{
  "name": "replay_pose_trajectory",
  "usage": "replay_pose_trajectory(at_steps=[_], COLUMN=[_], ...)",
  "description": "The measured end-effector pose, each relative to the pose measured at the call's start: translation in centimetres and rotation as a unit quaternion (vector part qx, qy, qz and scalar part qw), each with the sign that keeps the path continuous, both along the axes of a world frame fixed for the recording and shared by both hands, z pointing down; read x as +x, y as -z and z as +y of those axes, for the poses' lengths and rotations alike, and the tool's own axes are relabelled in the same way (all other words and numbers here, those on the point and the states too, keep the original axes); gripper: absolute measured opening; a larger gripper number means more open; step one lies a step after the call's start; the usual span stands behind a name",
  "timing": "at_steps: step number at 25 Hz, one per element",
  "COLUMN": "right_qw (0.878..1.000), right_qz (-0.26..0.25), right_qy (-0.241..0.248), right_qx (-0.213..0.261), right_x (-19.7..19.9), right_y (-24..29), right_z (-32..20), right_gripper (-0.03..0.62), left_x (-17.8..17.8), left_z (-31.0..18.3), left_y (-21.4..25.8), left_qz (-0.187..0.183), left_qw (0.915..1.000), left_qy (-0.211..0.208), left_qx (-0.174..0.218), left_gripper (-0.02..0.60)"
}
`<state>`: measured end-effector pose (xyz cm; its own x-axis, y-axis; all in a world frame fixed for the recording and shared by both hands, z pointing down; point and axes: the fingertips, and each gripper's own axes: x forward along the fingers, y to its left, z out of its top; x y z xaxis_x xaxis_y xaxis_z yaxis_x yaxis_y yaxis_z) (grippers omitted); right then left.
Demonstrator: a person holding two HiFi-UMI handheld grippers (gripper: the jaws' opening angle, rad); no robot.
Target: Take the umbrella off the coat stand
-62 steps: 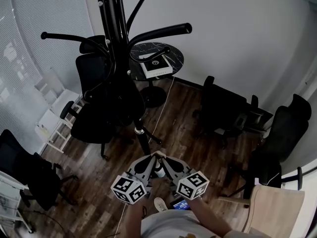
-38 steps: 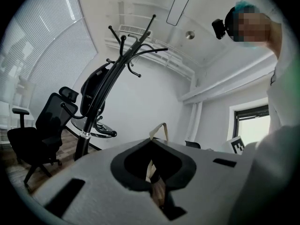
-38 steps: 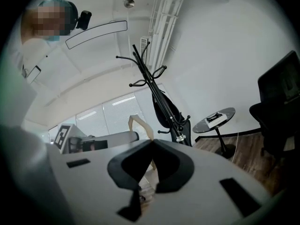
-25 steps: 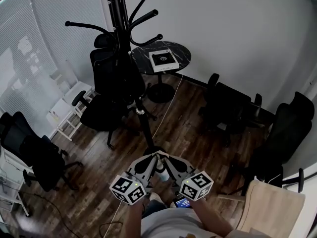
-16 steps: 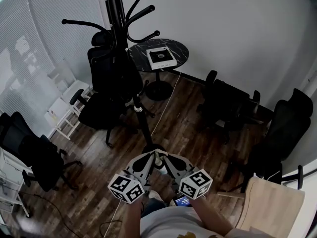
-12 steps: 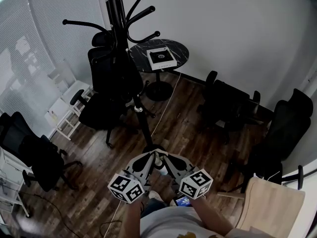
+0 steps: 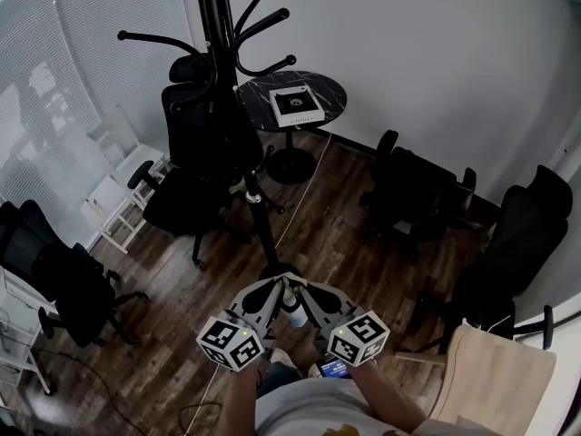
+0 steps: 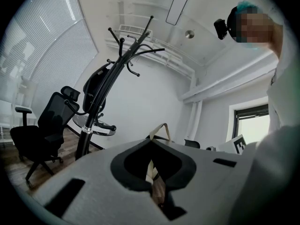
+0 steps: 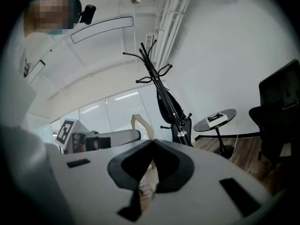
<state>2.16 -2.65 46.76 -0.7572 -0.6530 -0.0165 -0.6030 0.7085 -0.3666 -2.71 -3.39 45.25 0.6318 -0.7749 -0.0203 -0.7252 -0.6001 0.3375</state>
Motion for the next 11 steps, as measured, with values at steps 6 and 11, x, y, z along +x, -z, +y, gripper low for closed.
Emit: replay_pose_trajectory(at_steps=[6,11], right_qw=[1.0,1.0], right_qz=[0.001,0.0], right_qy=[-0.003,-0.004], right_qx=[-0.001,-0.002], right_x=[0.03,0.21], right_y=[-0.09,0.15], right_z=[0.2,0.33], right_gripper=[0.017,0.017], left_x=[0.13,0.28], left_z=[0.3,0.52], left_y=[-0.05,0.14], left_qz=[0.0,0.001], left_qw=[1.0,1.0], left_qy=[-0.002,-0.003], left_qx=[0.0,-0.001], left_gripper=[0.02,0.02])
